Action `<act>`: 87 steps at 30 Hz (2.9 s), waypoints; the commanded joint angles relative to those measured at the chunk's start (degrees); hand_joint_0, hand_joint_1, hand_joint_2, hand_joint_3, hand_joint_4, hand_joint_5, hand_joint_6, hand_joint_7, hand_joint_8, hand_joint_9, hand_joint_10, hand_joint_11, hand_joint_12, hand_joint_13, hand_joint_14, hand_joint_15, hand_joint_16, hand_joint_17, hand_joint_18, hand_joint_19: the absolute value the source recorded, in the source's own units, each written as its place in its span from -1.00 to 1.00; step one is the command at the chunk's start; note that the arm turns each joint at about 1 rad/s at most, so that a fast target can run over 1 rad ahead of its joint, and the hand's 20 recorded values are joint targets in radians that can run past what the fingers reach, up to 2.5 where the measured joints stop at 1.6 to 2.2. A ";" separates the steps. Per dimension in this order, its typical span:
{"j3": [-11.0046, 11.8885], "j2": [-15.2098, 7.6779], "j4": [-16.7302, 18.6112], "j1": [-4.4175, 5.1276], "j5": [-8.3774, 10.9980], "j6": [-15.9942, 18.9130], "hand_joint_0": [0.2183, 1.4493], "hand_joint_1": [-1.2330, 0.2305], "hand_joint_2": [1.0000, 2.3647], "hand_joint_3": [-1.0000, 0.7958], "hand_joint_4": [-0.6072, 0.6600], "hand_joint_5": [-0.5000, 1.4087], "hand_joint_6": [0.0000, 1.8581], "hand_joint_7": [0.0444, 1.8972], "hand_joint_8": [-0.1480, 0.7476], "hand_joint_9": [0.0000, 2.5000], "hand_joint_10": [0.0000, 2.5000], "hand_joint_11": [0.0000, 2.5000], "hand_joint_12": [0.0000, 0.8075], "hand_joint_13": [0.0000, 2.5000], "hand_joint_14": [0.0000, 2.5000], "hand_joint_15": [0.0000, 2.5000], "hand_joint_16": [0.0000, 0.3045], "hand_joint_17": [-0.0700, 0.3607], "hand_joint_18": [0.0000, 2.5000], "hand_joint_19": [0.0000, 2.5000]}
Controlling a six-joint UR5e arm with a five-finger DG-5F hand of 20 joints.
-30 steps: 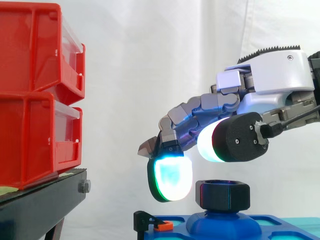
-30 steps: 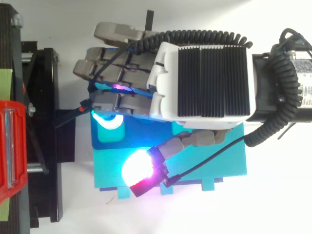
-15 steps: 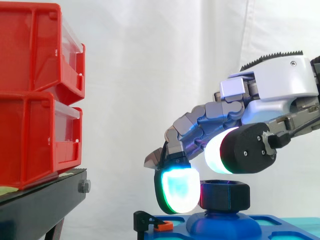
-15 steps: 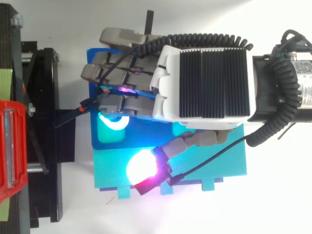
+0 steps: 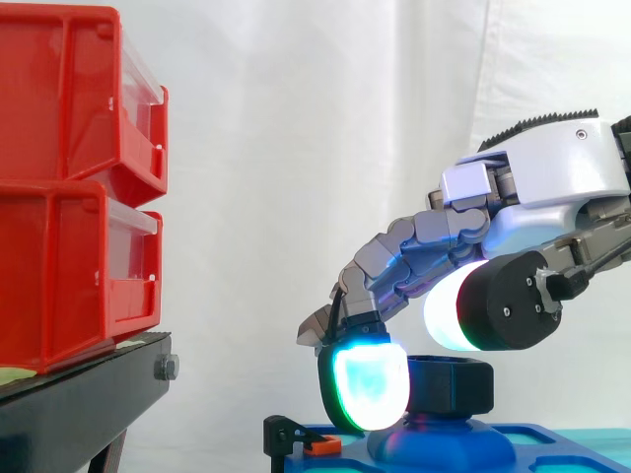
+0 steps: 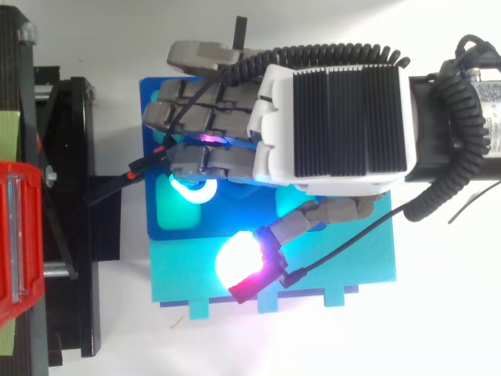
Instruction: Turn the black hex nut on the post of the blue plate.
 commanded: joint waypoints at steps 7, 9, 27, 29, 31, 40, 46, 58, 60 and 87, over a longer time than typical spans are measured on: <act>0.98 -0.01 -0.44 -1.77 -2.85 -0.65 -0.58 0.27 -1.00 -0.44 0.30 -0.71 -0.27 0.00 -0.06 -0.71 -1.00 -0.94 -0.07 -0.72 -1.00 -0.94 -0.62 -0.07 -0.84 -0.91; 0.98 -0.01 -0.52 -2.29 -3.73 -0.91 -0.58 0.27 -1.00 -0.44 0.30 -0.71 -0.27 0.01 -0.07 -0.71 -1.00 -0.94 -0.06 -0.72 -1.00 -0.94 -0.62 -0.07 -0.84 -0.91; 0.98 -0.01 0.36 -7.74 -11.99 -0.29 -0.58 0.25 -1.00 -0.44 0.30 -0.71 -0.27 0.02 -0.06 -0.71 -1.00 -0.94 -0.07 -0.71 -1.00 -0.93 -0.62 -0.07 -0.82 -0.90; 0.90 -0.01 0.36 -8.09 -12.34 -0.21 -0.58 0.25 -1.00 -0.44 0.30 -0.71 -0.28 0.02 -0.07 -0.71 -1.00 -0.94 -0.07 -0.71 -1.00 -0.93 -0.62 -0.07 -0.82 -0.90; 0.90 -0.01 0.71 -8.71 -13.13 -0.03 -0.58 0.25 -1.00 -0.44 0.30 -0.71 -0.28 0.02 -0.07 -0.71 -1.00 -0.94 -0.07 -0.71 -1.00 -0.93 -0.62 -0.07 -0.82 -0.90; 0.98 -0.01 3.26 -8.88 -14.19 2.17 -0.58 0.25 -1.00 -0.44 0.29 -0.70 -0.29 0.03 -0.07 -0.70 -1.00 -0.94 -0.07 -0.70 -1.00 -0.93 -0.62 -0.07 -0.81 -0.89; 0.98 -0.36 5.45 -7.83 -12.60 3.75 -0.58 0.25 -1.00 -0.44 0.30 -0.70 -0.32 0.07 -0.07 -0.70 -1.00 -0.94 -0.07 -0.70 -1.00 -0.93 -0.62 -0.08 -0.81 -0.88; 0.98 -1.33 8.00 -2.56 -4.96 4.01 -0.58 0.27 -1.00 -0.44 0.29 -0.67 -0.46 0.21 -0.06 -0.69 -1.00 -0.94 -0.06 -0.69 -1.00 -0.92 -0.62 -0.07 -0.81 -0.88; 0.98 -1.33 7.74 -1.85 -3.99 4.01 -0.58 0.27 -1.00 -0.44 0.30 -0.67 -0.46 0.20 -0.06 -0.69 -1.00 -0.94 -0.07 -0.69 -1.00 -0.92 -0.62 -0.07 -0.81 -0.88; 0.98 -1.24 2.38 -0.54 -2.15 3.66 -0.58 0.27 -1.00 -0.44 0.27 -0.67 -0.40 0.21 -0.06 -0.68 -1.00 -0.94 -0.07 -0.69 -1.00 -0.93 -0.63 -0.08 -0.81 -0.88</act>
